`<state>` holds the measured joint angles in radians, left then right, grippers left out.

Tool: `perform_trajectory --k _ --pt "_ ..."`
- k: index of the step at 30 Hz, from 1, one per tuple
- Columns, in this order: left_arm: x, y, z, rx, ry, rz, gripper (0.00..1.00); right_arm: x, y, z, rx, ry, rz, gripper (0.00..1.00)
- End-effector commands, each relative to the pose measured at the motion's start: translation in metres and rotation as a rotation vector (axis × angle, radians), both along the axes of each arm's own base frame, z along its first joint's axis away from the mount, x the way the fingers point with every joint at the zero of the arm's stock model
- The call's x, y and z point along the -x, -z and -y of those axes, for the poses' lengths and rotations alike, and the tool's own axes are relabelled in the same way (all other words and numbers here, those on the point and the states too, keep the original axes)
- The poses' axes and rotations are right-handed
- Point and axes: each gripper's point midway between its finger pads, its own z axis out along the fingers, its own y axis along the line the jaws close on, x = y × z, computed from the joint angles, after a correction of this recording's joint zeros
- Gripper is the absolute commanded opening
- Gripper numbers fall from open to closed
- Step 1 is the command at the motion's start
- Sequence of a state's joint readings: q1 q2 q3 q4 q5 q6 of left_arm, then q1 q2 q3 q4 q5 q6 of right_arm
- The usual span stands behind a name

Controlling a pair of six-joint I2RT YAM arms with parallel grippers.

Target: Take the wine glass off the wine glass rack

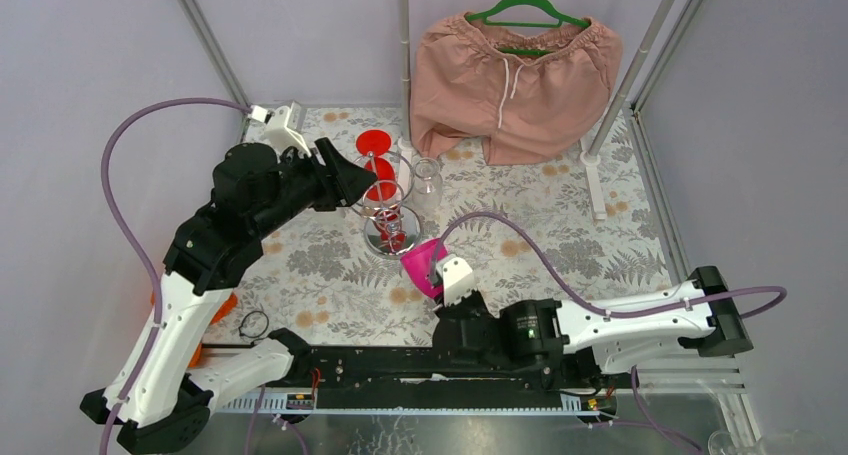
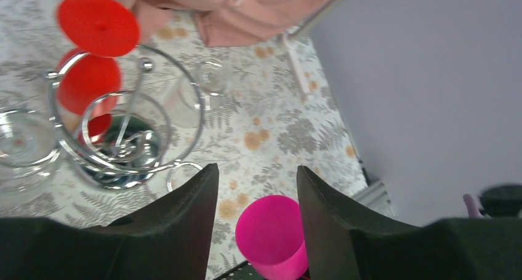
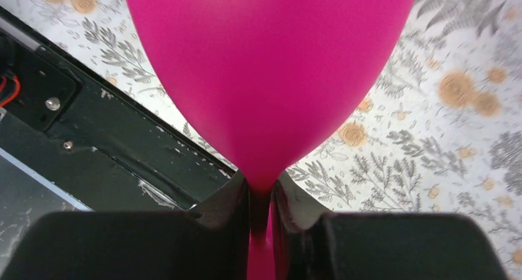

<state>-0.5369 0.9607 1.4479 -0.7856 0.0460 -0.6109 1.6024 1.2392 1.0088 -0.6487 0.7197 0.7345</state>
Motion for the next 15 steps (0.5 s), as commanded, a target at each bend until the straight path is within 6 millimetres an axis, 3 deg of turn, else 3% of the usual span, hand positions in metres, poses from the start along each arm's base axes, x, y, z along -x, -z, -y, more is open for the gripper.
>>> perform_trajectory --k 1,8,15 --pt "0.022 -0.038 0.025 0.100 0.187 0.084 0.58 -0.017 -0.056 0.008 0.001 0.089 0.295 0.00" --pt "0.048 -0.040 0.040 0.140 0.349 0.071 0.60 -0.030 -0.098 0.018 0.002 0.198 0.522 0.00" --pt "0.059 -0.019 0.050 0.149 0.444 0.023 0.61 -0.036 -0.123 0.027 -0.017 0.212 0.652 0.00"
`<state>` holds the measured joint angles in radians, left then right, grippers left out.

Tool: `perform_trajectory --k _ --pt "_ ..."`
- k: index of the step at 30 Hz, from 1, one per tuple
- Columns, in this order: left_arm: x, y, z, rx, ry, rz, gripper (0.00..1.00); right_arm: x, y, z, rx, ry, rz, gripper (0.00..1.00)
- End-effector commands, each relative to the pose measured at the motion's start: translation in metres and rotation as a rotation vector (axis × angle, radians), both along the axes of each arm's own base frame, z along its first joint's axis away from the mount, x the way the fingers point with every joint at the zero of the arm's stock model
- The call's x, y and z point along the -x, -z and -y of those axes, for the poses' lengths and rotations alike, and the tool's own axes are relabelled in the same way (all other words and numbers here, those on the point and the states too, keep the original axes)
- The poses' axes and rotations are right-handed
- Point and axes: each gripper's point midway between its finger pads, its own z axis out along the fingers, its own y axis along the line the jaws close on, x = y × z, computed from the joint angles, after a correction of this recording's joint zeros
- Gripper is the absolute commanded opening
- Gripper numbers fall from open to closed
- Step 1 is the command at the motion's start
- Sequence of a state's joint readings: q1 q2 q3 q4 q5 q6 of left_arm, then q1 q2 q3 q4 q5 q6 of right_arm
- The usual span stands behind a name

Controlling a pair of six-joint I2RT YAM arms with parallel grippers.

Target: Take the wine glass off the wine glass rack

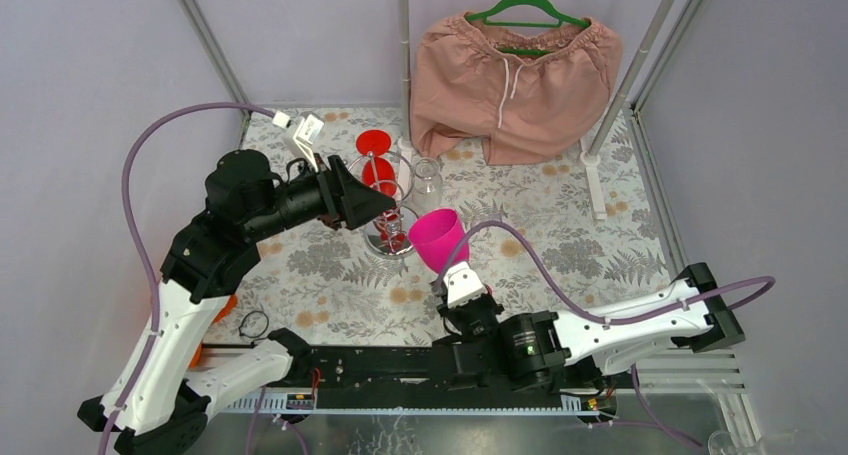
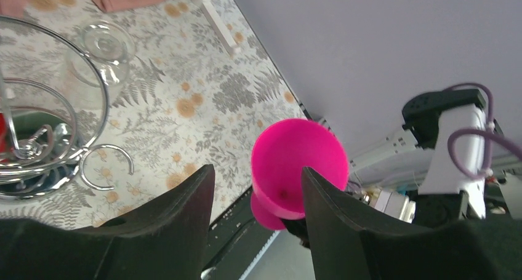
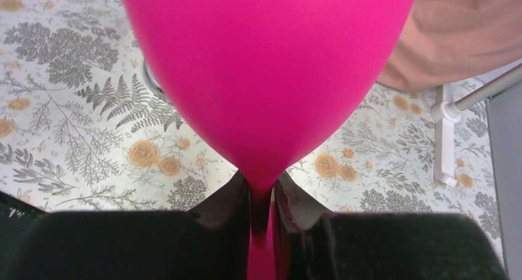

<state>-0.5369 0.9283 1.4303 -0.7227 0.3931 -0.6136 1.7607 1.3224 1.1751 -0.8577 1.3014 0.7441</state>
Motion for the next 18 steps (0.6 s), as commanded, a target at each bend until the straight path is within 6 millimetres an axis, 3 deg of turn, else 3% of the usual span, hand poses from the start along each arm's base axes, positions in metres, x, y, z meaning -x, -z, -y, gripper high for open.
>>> perform_trajectory --k 1,8,18 --pt "0.012 0.004 0.016 0.036 0.134 -0.002 0.61 -0.009 -0.040 0.010 -0.077 0.042 0.159 0.00" --pt "0.005 0.021 0.037 0.034 0.242 -0.058 0.61 -0.007 -0.050 0.004 -0.121 -0.103 0.178 0.00" --pt "0.007 0.020 0.059 0.077 0.386 -0.127 0.62 -0.002 -0.053 -0.014 -0.042 -0.176 0.201 0.00"
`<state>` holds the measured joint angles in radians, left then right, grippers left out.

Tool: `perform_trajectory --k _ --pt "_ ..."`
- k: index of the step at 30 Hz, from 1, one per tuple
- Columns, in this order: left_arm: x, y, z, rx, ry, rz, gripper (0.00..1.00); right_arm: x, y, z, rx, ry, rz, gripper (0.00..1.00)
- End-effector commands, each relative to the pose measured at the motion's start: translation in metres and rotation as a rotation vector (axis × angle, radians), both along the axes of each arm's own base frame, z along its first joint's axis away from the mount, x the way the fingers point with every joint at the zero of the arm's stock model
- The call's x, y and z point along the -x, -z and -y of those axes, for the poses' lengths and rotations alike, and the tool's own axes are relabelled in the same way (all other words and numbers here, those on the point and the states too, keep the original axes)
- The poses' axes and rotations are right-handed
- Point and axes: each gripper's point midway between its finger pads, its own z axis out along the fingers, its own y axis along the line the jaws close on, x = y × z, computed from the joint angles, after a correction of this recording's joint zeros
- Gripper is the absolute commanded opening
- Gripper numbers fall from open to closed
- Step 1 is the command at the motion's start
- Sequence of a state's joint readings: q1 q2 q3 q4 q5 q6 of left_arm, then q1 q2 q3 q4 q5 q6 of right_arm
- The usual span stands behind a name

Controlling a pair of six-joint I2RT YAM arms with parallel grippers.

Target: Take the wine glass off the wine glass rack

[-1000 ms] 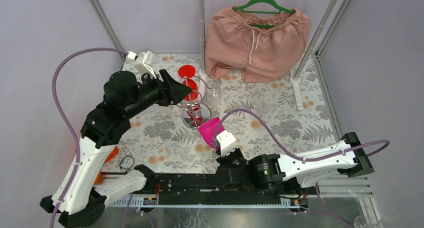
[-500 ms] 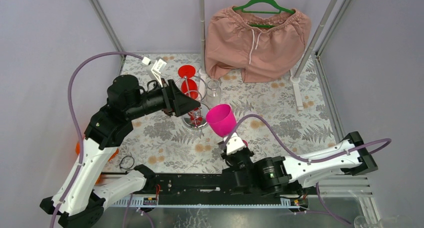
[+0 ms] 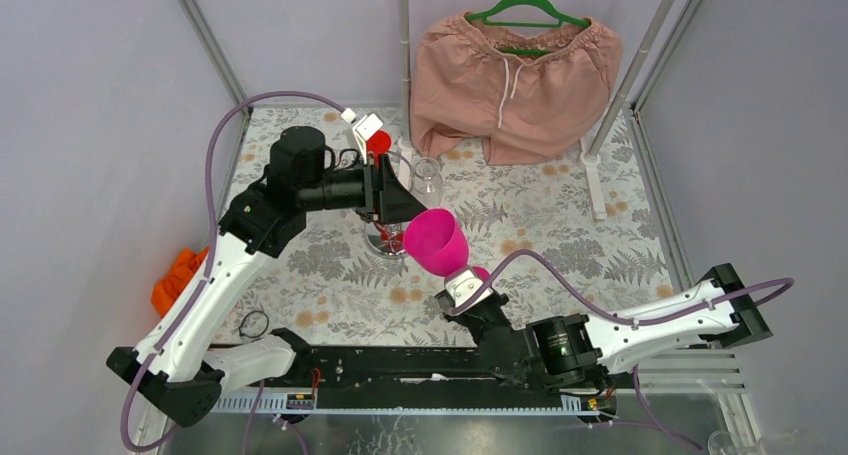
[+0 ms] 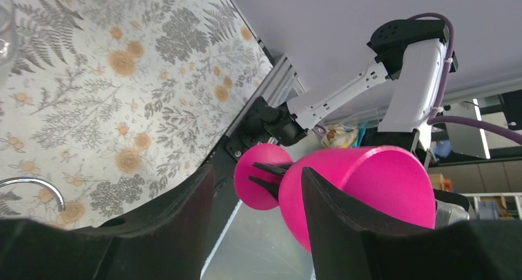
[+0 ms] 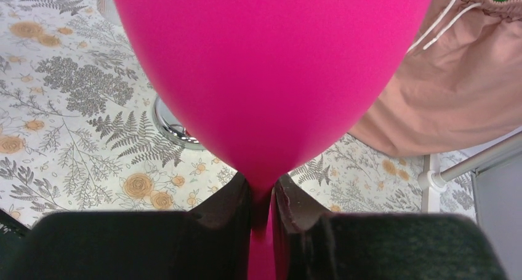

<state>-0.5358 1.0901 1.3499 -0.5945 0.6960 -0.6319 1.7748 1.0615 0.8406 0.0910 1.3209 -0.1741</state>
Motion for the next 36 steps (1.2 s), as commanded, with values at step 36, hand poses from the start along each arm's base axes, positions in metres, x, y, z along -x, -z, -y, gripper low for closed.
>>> perform_trajectory --k 36 --pt "0.009 -0.023 -0.013 -0.074 -0.007 0.032 0.57 -0.004 -0.022 0.009 -0.043 -0.009 0.011 0.00"
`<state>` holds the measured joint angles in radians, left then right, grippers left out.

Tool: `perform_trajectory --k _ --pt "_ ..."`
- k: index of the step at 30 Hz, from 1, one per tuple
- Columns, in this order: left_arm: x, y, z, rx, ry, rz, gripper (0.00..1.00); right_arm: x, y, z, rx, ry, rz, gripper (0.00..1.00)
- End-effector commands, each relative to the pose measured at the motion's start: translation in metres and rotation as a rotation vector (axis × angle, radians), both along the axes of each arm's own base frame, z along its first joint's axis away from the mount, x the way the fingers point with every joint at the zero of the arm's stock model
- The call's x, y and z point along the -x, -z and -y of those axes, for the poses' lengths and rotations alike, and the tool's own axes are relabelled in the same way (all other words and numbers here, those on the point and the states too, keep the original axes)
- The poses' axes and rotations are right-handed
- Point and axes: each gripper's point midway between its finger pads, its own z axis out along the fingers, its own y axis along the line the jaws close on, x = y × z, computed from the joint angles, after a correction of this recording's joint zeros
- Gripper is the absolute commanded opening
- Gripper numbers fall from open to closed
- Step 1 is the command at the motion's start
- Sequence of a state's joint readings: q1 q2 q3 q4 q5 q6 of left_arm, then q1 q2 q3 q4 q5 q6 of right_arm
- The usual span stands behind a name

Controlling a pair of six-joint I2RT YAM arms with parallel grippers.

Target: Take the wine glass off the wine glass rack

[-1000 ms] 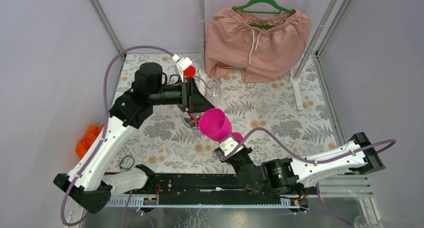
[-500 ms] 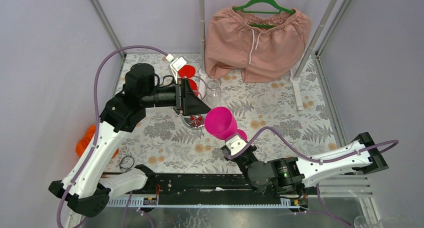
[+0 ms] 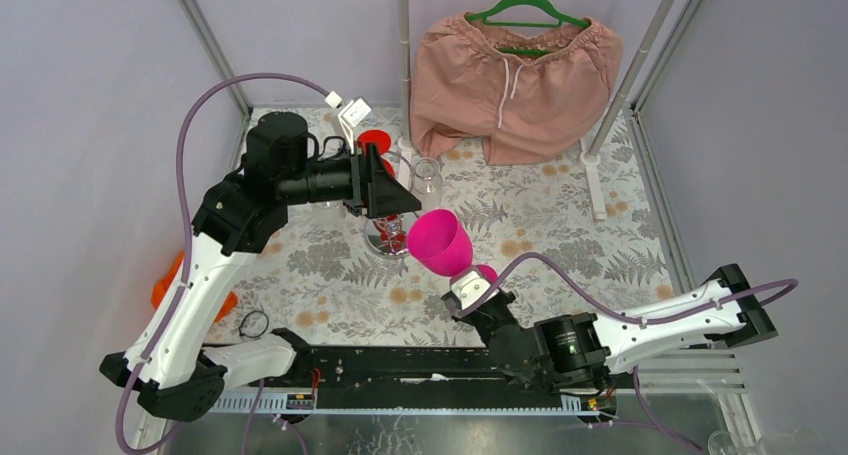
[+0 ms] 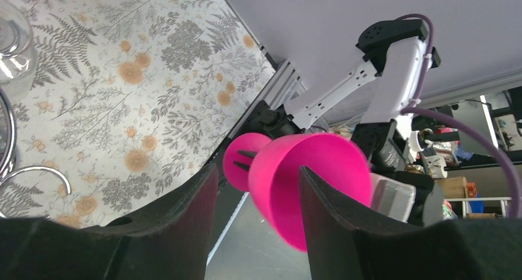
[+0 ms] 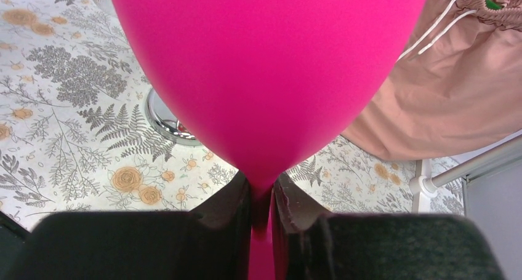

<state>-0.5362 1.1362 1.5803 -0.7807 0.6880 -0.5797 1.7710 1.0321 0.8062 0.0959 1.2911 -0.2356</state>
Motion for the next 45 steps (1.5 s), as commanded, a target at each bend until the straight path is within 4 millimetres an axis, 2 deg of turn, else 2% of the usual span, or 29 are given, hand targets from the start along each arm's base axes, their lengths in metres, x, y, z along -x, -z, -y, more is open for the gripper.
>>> perform_trajectory --k 1,5,12,20,25,28,31,34,37,39,40,43,45 --pt "0.000 0.021 -0.003 -0.057 -0.007 -0.024 0.57 -0.003 -0.029 0.004 -0.095 0.017 -0.005 0.00" --pt "0.007 0.026 -0.002 -0.046 0.022 -0.039 0.57 -0.003 -0.031 0.000 -0.088 0.007 0.009 0.00" --pt "0.020 0.023 -0.003 -0.015 0.056 -0.036 0.57 -0.010 -0.027 -0.004 -0.091 0.012 0.002 0.00" --pt "0.035 0.031 -0.001 0.003 0.103 -0.065 0.58 -0.021 -0.029 -0.011 -0.107 0.006 0.003 0.00" --pt "0.041 0.039 0.008 0.025 0.152 -0.095 0.56 -0.022 -0.035 -0.023 -0.110 -0.026 0.013 0.00" --pt "0.043 0.040 0.013 0.030 0.169 -0.093 0.47 -0.024 -0.031 -0.028 -0.089 -0.017 0.016 0.00" --pt "0.046 0.034 0.015 0.037 0.176 -0.080 0.29 -0.025 -0.026 -0.030 -0.085 -0.008 0.013 0.00" --pt "0.048 0.031 0.014 0.041 0.177 -0.080 0.15 -0.027 -0.023 -0.028 -0.093 0.003 0.009 0.00" --pt "0.047 0.035 0.013 0.014 0.167 -0.089 0.00 -0.029 -0.025 -0.023 -0.109 0.022 0.009 0.00" --pt "0.045 0.041 0.013 -0.005 0.159 -0.099 0.00 -0.030 -0.027 -0.020 -0.120 0.027 0.008 0.00" --pt "0.043 0.044 0.013 -0.011 0.150 -0.104 0.00 -0.030 -0.029 -0.019 -0.130 0.034 0.007 0.07" --pt "0.037 0.048 0.012 -0.025 0.110 -0.108 0.00 -0.030 -0.036 -0.017 -0.147 0.039 0.001 0.42" --pt "0.030 0.050 0.012 -0.036 0.075 -0.110 0.00 -0.030 -0.040 -0.017 -0.148 0.047 -0.007 0.56"
